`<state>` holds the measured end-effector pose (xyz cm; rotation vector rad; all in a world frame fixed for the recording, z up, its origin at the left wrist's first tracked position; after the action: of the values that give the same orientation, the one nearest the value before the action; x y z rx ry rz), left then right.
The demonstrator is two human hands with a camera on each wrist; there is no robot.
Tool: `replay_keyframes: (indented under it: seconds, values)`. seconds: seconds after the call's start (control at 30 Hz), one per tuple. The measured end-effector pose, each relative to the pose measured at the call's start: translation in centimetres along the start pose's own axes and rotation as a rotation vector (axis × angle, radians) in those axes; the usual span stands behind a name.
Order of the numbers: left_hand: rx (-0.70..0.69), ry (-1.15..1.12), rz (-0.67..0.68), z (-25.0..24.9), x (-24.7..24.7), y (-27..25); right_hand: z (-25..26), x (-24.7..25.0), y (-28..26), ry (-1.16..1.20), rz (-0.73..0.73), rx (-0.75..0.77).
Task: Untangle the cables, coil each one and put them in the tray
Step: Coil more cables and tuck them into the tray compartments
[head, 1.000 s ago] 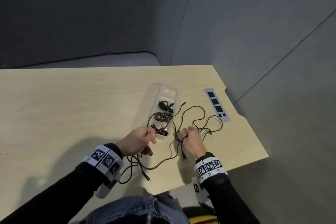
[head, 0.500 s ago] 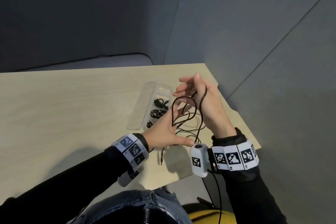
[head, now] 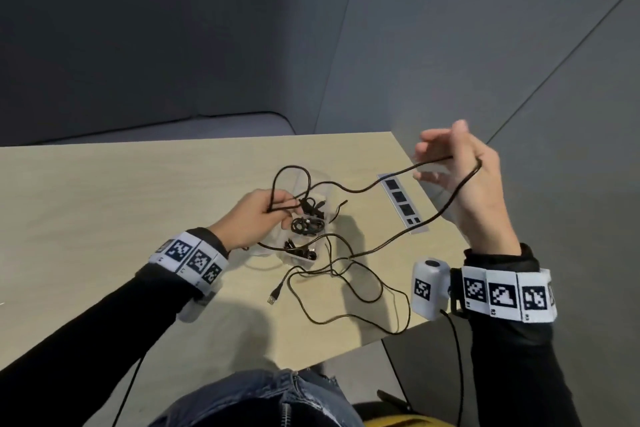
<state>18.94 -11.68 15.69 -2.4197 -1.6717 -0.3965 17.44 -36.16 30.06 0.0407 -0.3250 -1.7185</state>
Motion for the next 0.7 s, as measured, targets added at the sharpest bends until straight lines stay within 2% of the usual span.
replay_keyframes:
  seconds: [0.13, 0.23, 0.3, 0.33, 0.4, 0.47, 0.53, 0.57, 0.63, 0.7]
  values:
    - [-0.033, -0.037, -0.116, -1.4, 2.2, -0.6, -2.8, -0.2, -0.1, -0.375, 0.139, -0.018]
    - [-0.035, -0.019, -0.143, -1.9, 3.4, -1.1, -5.1, -0.9, -0.8, -0.567, 0.381, -0.108]
    - [-0.032, -0.006, -0.178, -1.9, 4.2, -1.4, -6.4, -1.3, -1.6, -0.842, 0.540, -0.157]
    - [-0.035, 0.002, -0.181, -2.0, 4.4, -1.6, -6.7, -1.1, -1.7, -0.954, 0.551, -0.178]
    - [-0.035, 0.036, -0.165, -2.3, 4.4, -2.0, -6.4, -0.6, -1.8, -1.056, 0.481, -0.225]
    - [-0.037, 0.081, -0.152, -2.6, 4.1, -2.3, -5.1, -0.8, -1.7, -1.026, 0.383, -0.165]
    - [-0.041, 0.090, -0.135, -3.0, 3.6, -2.6, -3.2, -2.0, -1.8, -0.840, 0.289, -0.042]
    - [-0.047, 0.086, -0.123, -3.1, 3.1, -2.6, -2.6, -3.2, -2.0, -0.717, 0.291, -0.005]
    - [-0.067, 0.072, -0.102, -3.7, 2.4, -2.6, -3.1, -6.6, -3.1, -0.548, 0.431, 0.003]
    - [-0.085, 0.044, -0.105, -4.1, 2.1, -2.6, -4.8, -10.2, -4.6, -0.507, 0.606, -0.026]
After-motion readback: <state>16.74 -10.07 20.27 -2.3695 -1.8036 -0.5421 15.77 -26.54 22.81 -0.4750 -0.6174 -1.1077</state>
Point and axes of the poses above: each hand's wrist, its own y-axis towards the middle knuckle, its own x-axis out of the back of the hand, z = x × y, the point moved 8 cm from there along y, towards the middle knuckle, and after that the axes turned 1 degree about -y, right-handed, at the moved point
